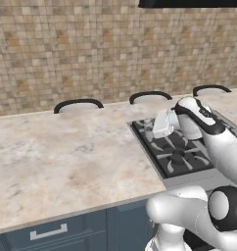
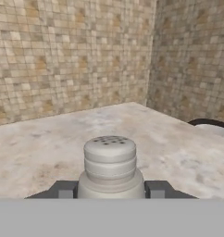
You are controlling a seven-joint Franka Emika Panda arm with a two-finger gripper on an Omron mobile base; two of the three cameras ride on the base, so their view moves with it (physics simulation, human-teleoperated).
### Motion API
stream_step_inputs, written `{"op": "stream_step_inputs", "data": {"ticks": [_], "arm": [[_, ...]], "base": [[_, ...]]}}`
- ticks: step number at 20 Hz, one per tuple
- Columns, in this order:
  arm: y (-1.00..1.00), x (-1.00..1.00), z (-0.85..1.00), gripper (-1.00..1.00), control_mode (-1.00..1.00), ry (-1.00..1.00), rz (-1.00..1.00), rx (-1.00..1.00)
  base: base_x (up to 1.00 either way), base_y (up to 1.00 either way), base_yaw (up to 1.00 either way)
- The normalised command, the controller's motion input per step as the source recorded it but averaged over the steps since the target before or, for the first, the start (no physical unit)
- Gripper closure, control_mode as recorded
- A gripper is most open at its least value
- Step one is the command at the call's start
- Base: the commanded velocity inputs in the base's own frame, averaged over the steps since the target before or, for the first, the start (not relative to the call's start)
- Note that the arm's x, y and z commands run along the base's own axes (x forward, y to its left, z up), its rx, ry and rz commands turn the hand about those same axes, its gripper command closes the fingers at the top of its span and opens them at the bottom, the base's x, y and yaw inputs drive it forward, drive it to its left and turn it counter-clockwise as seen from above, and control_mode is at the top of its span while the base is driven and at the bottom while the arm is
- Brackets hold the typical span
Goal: Collect the turmeric, ketchup, and shaker from the cabinet and place them next to the stove.
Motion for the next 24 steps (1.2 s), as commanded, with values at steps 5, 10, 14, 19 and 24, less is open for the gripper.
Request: {"op": "stream_step_inputs", "data": {"ticks": [5, 10, 14, 19, 24], "arm": [[0.11, 0.25, -0.56, 1.0, -1.0, -0.12, 0.05, 0.0], [0.16, 0.25, -0.32, 1.0, -1.0, -0.04, 0.02, 0.0], [0.13, 0.34, -0.27, 1.0, -1.0, 0.0, 0.01, 0.0], [0.0, 0.44, -0.19, 1.0, -1.0, 0.0, 0.01, 0.0], [0.0, 0.46, -0.3, 1.0, -1.0, 0.0, 0.03, 0.0]], "base": [[0.0, 0.0, 0.0], [0.0, 0.0, 0.0], [0.0, 0.0, 0.0], [0.0, 0.0, 0.0], [0.0, 0.0, 0.0]]}}
